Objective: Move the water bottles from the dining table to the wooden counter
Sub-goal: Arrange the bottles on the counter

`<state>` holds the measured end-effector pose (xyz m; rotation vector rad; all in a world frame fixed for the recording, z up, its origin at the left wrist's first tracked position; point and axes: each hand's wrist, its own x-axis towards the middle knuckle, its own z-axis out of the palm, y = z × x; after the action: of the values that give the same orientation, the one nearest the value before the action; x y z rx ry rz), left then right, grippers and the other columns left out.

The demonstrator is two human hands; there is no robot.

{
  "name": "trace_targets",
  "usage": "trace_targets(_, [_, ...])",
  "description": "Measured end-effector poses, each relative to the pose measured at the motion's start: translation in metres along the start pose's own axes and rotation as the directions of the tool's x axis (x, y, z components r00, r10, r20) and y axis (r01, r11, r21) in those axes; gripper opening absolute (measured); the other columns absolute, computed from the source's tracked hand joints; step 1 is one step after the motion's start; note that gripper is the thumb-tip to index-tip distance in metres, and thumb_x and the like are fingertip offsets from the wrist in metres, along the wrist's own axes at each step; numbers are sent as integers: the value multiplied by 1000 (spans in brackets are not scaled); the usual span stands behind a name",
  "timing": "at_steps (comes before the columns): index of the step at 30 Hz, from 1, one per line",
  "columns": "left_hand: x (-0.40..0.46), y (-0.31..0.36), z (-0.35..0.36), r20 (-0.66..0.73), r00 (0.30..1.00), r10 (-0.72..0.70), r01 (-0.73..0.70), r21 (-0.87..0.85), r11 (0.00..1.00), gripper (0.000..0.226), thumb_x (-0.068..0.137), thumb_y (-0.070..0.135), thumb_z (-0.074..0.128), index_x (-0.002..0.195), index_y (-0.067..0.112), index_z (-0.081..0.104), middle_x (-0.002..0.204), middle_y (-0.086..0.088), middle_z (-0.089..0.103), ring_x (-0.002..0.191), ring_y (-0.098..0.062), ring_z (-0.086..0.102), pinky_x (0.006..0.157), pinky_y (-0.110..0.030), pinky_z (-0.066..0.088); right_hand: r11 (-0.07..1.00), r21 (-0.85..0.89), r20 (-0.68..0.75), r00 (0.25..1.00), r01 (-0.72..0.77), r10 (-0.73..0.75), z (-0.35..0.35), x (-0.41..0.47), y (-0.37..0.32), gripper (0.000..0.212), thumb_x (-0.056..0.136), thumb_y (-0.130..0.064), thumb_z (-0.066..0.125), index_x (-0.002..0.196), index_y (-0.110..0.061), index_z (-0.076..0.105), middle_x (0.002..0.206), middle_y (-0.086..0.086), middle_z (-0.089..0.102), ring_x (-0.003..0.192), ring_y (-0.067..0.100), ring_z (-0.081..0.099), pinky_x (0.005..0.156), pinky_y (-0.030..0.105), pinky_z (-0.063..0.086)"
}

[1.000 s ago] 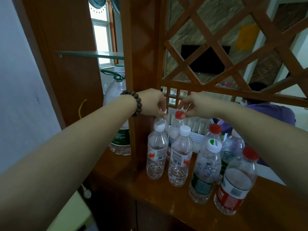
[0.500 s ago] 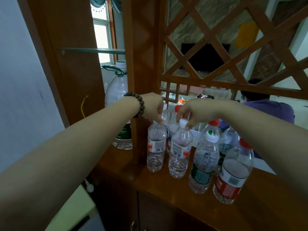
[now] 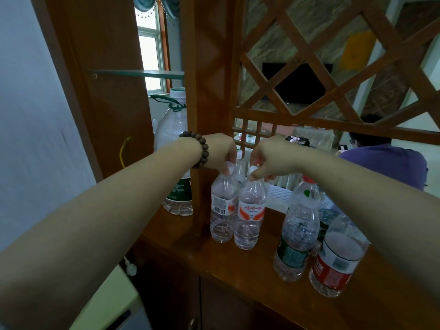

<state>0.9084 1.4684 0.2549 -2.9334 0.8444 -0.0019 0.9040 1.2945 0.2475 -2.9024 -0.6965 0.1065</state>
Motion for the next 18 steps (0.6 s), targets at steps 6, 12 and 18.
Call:
trace_targets(6, [4,1,0,-10,999,-54,54,30,998,41,90,29,62,124,6,59,119,-8,62,106,-23,59,84,-27,48,1000,-7,-39,999,-27,27,7,9,-6,41,79,-34,75,102,-3,63,71,7,72,60,15,71,69,33,59])
trace_targets(12, [9,4,5,-1,995,-104,103,57,993,35,93,26,57,121,4,59,118,-10,62,107,-24,59,86,-27,47,996,55,-25,998,-64,66,8,14,-5,45,79,-34,75,106,-2,60,79,13,74,67,18,73,71,32,59])
trace_targets(18, [8,4,2,5,995,-99,99,45,994,39,93,23,58,129,6,55,124,-9,59,111,-23,57,90,-28,47,993,98,-20,998,-58,61,7,13,-1,53,77,-38,76,116,-6,59,88,11,73,68,15,73,66,26,59])
